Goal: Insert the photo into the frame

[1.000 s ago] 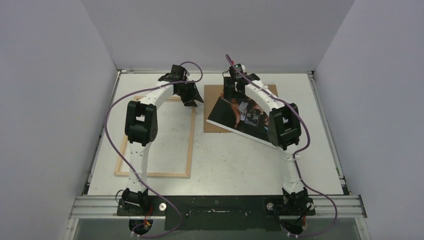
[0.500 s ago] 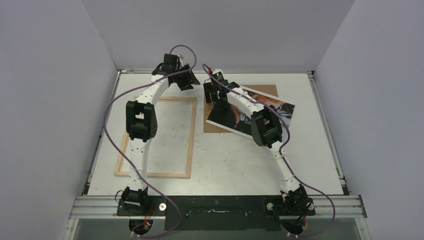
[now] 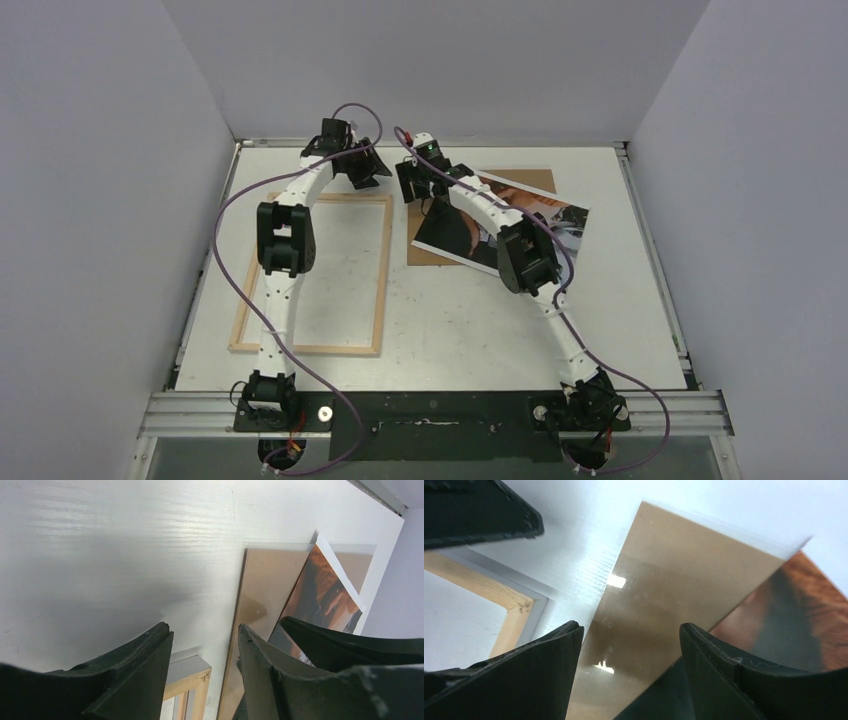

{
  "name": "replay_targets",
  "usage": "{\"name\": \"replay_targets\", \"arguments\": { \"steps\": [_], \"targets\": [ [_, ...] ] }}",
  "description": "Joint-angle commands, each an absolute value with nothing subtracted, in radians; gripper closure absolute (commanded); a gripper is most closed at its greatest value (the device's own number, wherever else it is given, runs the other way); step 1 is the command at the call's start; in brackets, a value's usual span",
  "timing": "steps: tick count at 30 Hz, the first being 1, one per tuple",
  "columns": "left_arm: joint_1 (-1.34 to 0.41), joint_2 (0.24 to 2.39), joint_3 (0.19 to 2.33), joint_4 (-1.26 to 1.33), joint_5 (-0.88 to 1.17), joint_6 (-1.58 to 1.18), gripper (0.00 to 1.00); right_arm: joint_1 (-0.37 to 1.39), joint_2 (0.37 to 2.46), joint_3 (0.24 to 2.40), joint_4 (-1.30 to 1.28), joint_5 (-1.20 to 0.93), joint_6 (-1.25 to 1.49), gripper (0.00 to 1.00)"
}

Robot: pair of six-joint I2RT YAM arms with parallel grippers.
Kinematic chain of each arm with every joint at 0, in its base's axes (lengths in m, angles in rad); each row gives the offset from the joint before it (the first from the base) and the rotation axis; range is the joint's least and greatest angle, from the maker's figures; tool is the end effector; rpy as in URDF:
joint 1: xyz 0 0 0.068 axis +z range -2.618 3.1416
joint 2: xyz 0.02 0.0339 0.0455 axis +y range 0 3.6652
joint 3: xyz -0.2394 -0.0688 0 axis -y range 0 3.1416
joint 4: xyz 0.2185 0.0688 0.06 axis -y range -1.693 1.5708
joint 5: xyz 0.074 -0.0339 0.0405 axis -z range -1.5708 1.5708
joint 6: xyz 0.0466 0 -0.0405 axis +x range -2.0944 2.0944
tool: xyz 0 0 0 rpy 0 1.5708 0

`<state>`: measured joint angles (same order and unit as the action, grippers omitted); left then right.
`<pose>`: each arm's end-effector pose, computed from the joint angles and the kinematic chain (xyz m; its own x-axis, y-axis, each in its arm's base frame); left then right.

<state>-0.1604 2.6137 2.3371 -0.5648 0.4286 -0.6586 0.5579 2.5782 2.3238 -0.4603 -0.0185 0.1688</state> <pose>0.5210 -0.1039 0.1454 -0.8383 -0.4283 -0.3374 -0.1193 0.7480 -0.6529 0.4577 0.2866 0.1654 -0.6390 -0.2008 -0.7425 -0.4401 0.8872 0.1388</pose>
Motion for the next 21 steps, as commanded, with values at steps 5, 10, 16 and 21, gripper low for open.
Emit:
{"name": "replay_targets", "arguments": {
  "steps": [5, 10, 16, 21],
  "targets": [
    [-0.145, 2.646, 2.403, -0.516, 0.511, -0.705, 0.49, 0.560, 2.635, 2.354, -0.445, -0.058, 0.181, 0.27],
    [-0.153, 2.676, 2.402, -0.486, 0.561, -0.718, 0.47, 0.561, 2.619, 2.292, -0.471, -0.080, 0.187, 0.26],
    [-0.155, 2.713, 2.407, -0.480, 0.625, -0.745, 0.47, 0.572, 2.564, 2.167, -0.461, -0.185, 0.199, 0.26],
    [-0.155, 2.728, 2.407, -0.457, 0.666, -0.759, 0.47, 0.573, 2.533, 2.109, -0.444, -0.235, 0.198, 0.26]
  ]
}}
